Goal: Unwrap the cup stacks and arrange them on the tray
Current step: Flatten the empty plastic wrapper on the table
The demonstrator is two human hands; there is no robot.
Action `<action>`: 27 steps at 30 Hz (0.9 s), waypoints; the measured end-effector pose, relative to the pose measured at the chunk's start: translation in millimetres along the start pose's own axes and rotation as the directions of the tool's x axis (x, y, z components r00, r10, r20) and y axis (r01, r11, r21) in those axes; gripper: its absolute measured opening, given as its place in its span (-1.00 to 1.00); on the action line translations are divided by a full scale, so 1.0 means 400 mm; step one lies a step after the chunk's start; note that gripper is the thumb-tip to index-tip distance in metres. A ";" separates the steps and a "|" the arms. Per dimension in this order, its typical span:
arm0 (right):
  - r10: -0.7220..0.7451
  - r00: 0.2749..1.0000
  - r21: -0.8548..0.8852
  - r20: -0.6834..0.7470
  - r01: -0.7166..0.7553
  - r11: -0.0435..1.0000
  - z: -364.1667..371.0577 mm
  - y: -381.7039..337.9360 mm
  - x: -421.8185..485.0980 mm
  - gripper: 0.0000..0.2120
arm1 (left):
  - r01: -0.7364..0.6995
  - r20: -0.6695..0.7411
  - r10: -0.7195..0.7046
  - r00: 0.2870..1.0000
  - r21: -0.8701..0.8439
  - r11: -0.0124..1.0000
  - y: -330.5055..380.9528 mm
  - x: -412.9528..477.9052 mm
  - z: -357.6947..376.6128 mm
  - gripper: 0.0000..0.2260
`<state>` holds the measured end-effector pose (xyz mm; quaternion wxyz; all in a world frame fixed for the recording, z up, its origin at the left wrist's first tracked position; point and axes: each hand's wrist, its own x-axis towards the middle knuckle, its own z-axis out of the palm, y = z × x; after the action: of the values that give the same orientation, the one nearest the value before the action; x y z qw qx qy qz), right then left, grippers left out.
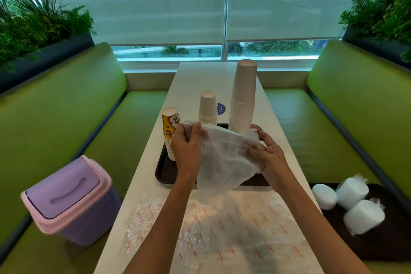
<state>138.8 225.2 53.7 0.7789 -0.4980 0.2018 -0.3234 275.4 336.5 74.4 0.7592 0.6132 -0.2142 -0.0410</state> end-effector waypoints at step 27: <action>-0.061 0.951 -0.168 -0.303 0.010 0.986 0.045 -0.025 -0.024 -0.67 | -0.074 -0.157 0.084 0.984 0.064 0.995 -0.043 -0.024 -0.023 -0.89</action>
<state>140.3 240.6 70.2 0.6883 -0.5079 0.3373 -0.3930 273.5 343.8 53.9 0.7567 0.6274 -0.1782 0.0444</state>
